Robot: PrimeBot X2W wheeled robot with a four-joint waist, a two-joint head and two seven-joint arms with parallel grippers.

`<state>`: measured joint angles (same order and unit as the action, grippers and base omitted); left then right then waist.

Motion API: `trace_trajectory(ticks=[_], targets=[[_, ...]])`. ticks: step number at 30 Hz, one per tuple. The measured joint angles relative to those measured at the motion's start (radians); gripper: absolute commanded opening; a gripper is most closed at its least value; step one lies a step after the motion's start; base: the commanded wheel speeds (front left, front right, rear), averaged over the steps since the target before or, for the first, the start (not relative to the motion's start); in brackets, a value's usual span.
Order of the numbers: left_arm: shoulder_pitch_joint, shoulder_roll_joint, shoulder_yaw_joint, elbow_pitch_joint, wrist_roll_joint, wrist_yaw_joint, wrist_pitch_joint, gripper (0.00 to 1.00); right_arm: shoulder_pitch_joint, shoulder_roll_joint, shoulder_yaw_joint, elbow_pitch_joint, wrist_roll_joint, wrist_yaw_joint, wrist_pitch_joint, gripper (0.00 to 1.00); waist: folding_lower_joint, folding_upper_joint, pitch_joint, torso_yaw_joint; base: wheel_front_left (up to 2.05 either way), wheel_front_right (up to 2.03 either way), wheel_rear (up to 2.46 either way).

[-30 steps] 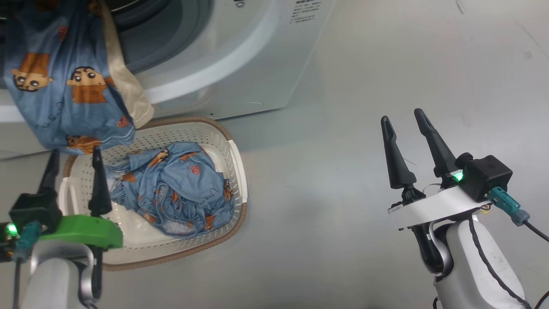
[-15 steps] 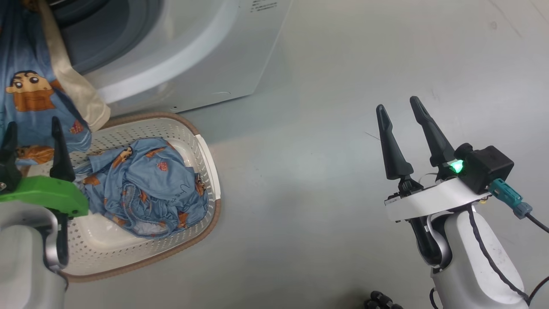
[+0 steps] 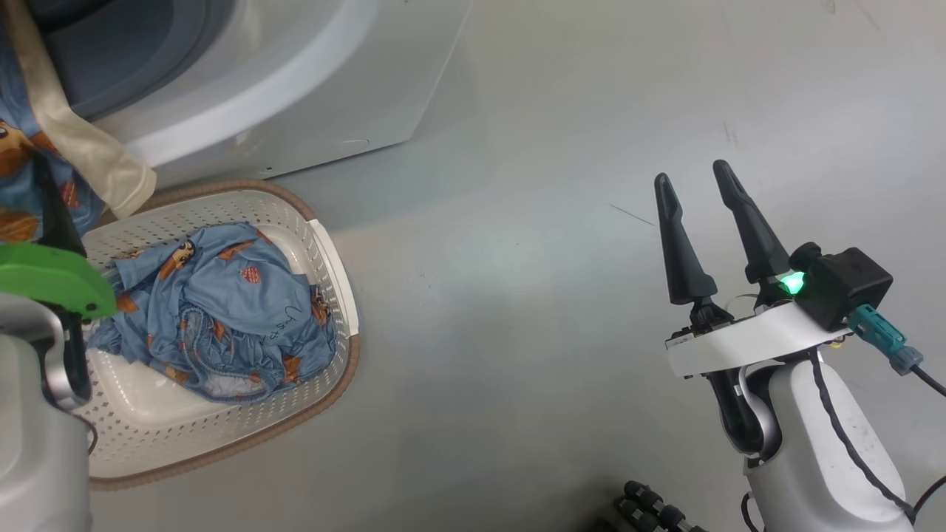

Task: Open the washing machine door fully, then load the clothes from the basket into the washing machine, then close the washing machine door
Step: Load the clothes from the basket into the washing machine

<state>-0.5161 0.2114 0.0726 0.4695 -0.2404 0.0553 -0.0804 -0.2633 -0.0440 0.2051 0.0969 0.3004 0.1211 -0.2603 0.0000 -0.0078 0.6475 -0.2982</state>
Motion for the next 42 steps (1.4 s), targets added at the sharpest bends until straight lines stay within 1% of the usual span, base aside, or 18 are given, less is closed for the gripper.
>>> trace_trajectory(ticks=[8,9,10,12,13,18,21,25,29,36,40,42], targets=[[-0.049,-0.020,0.006,0.052,-0.007,0.003,-0.028,1.00,-0.022,0.000,0.023,-0.002,0.000,0.000,0.000,1.00,0.0000,0.0000,0.016,0.005,0.00,0.00,0.00],[-0.052,-0.021,0.009,0.057,-0.007,0.004,-0.035,0.87,-0.022,0.000,0.025,-0.003,0.000,0.000,0.000,1.00,0.0000,0.0000,0.018,0.004,0.00,0.00,0.00],[-0.054,-0.022,0.012,0.063,-0.007,0.006,-0.040,0.47,-0.022,0.000,0.027,-0.003,0.000,0.000,0.000,1.00,0.0000,0.0000,0.020,0.003,0.00,0.00,0.00],[-0.059,-0.022,0.014,0.074,-0.007,0.006,-0.056,0.25,-0.023,0.000,0.026,-0.003,0.000,0.000,0.000,1.00,0.0000,0.0000,0.024,0.001,0.00,0.00,0.00],[-0.060,-0.023,0.015,0.080,-0.007,0.006,-0.065,0.00,-0.023,0.000,0.024,-0.003,0.000,0.000,0.000,1.00,0.0000,0.0000,0.026,0.000,0.00,0.00,0.00],[-0.072,-0.042,0.021,0.107,-0.028,0.006,-0.105,0.00,-0.022,0.001,0.012,-0.002,0.000,0.000,0.000,1.00,0.0000,0.0000,0.028,0.001,0.00,0.00,0.00],[-0.079,-0.071,0.026,0.112,-0.052,0.006,-0.129,0.00,-0.022,0.000,0.001,0.000,0.000,0.000,0.000,1.00,0.0000,0.0000,0.024,0.009,0.00,0.00,0.00],[-0.078,-0.095,0.033,0.100,-0.063,0.005,-0.148,0.00,-0.022,0.000,-0.002,0.001,0.000,0.000,0.000,1.00,0.0000,0.0000,0.015,0.024,0.00,0.00,0.00],[-0.064,-0.133,0.032,0.064,-0.071,0.002,-0.151,0.00,-0.022,0.000,-0.006,0.003,0.000,0.000,0.000,1.00,0.0000,0.0000,0.005,0.047,0.00,0.00,0.00],[-0.020,-0.136,0.016,-0.036,-0.069,-0.011,-0.163,0.00,-0.018,0.000,-0.006,0.005,0.008,0.000,0.000,1.00,0.0000,0.0000,-0.008,0.074,0.00,0.00,0.00],[-0.014,-0.129,-0.001,-0.112,-0.051,-0.013,-0.164,0.00,-0.018,0.000,0.003,0.006,0.017,0.000,0.000,1.00,0.0000,0.0000,-0.011,0.078,0.00,0.00,0.00],[-0.015,-0.123,-0.010,-0.152,-0.041,-0.021,-0.167,0.00,-0.018,0.000,0.009,0.006,0.026,0.000,0.000,1.00,0.0000,0.0000,-0.011,0.076,0.00,0.00,0.00]])
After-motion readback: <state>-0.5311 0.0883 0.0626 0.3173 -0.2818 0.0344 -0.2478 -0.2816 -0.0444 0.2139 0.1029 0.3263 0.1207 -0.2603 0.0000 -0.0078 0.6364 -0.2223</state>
